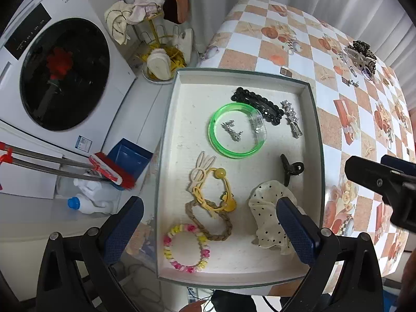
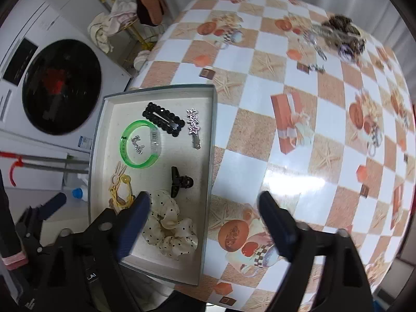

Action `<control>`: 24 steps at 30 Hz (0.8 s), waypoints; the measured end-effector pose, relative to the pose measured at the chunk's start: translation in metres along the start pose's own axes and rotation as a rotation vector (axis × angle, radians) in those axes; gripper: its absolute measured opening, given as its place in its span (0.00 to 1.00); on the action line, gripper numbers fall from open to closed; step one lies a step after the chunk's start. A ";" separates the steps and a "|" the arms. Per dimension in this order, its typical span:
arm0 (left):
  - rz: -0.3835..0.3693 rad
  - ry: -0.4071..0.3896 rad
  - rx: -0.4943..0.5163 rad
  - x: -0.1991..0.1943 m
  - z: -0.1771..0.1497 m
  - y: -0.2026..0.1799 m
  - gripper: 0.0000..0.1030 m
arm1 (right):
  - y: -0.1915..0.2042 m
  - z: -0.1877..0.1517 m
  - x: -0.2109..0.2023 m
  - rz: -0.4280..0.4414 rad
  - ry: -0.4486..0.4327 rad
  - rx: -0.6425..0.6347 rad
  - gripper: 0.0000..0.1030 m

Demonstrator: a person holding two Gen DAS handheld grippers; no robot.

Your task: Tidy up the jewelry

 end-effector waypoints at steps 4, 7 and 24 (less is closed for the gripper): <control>0.000 -0.002 -0.008 -0.014 0.006 0.004 1.00 | 0.008 0.003 -0.007 -0.040 -0.013 -0.051 0.91; -0.001 0.002 -0.015 -0.016 0.006 0.008 1.00 | 0.013 0.005 -0.009 -0.046 -0.013 -0.061 0.91; 0.008 -0.008 -0.019 -0.021 0.006 0.013 1.00 | 0.019 0.009 -0.014 -0.070 -0.008 -0.088 0.91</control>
Point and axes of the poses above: each gripper's, at about its wrist camera, not at the fingertips, and x roughly the way its jaws point, y to its left, z to its top, the point moved 8 cm from there along x, roughly the way its jaws point, and after that the axes turned 12 degrees about -x, right-handed, at the moved point
